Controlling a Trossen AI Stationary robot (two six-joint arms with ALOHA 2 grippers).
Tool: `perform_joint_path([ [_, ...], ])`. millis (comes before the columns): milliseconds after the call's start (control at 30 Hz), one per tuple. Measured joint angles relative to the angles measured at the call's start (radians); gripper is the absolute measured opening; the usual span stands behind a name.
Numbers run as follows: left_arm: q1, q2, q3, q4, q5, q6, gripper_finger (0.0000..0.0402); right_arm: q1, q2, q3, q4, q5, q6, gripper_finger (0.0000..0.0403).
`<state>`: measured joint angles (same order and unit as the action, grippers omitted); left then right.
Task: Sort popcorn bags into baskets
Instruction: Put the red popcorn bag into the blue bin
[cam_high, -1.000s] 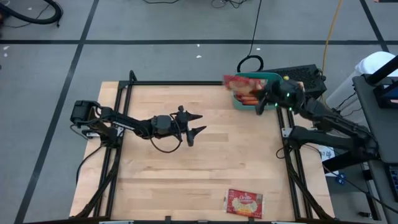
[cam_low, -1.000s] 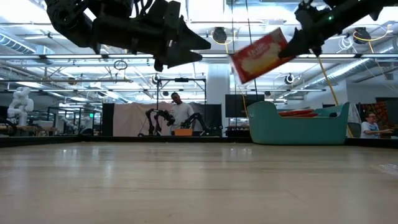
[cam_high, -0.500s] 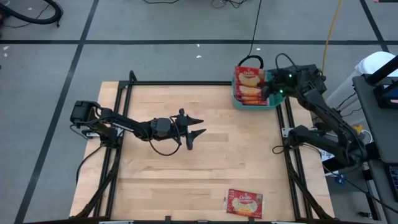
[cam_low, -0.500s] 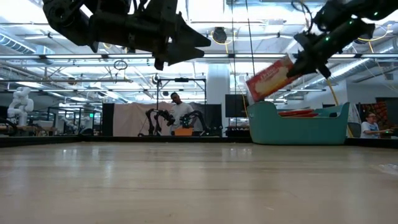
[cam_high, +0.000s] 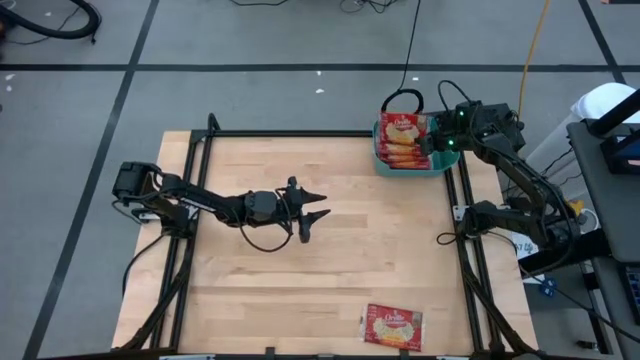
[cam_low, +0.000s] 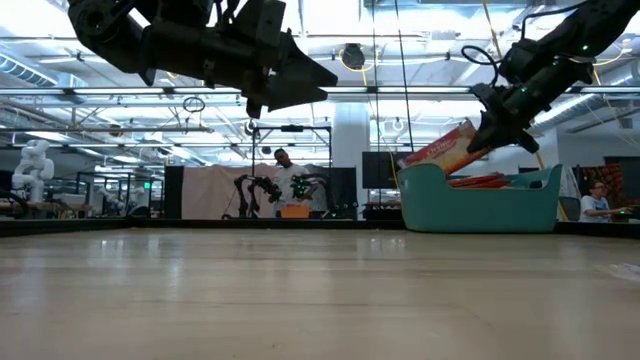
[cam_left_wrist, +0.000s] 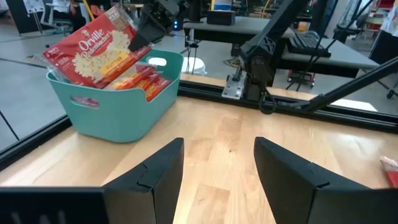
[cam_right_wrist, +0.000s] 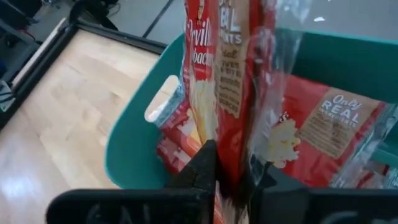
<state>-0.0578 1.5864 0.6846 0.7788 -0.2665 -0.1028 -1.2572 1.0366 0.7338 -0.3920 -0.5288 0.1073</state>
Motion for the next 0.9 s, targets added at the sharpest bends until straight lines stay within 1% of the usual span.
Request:
perform_joint_path([
  [133,-0.004,0.0,0.0,0.0,0.0,0.002,0.0196,0.0,0.007,0.0,0.01,0.02,-0.014,0.0037],
  [200,-0.003,0.0,0.0,0.0,0.0,0.002,0.0199,0.0,0.007,0.0,0.014,0.074,-0.022,0.0052],
  [233,-0.004,0.0,0.0,0.001,0.0,0.003,0.02,0.0,0.007,0.0,0.014,0.099,-0.028,0.006],
  [333,-0.003,0.0,0.0,0.001,0.0,0.002,0.0204,0.0,0.01,0.0,0.014,0.124,-0.05,0.0087],
  [500,-0.004,0.0,0.0,0.002,0.0,0.002,0.0196,0.02,0.01,0.0,0.014,0.17,-0.068,0.0137],
  [700,-0.004,0.0,0.0,0.004,0.0,0.002,0.0192,0.066,0.019,-0.001,0.059,0.299,-0.109,0.0192],
  [800,-0.004,0.0,0.0,0.005,0.0,0.002,0.0199,0.091,0.018,-0.001,0.103,0.373,-0.125,0.0208],
  [900,-0.004,0.0,0.0,0.005,0.0,0.002,0.0207,0.111,0.018,-0.001,0.129,0.439,-0.151,0.0217],
])
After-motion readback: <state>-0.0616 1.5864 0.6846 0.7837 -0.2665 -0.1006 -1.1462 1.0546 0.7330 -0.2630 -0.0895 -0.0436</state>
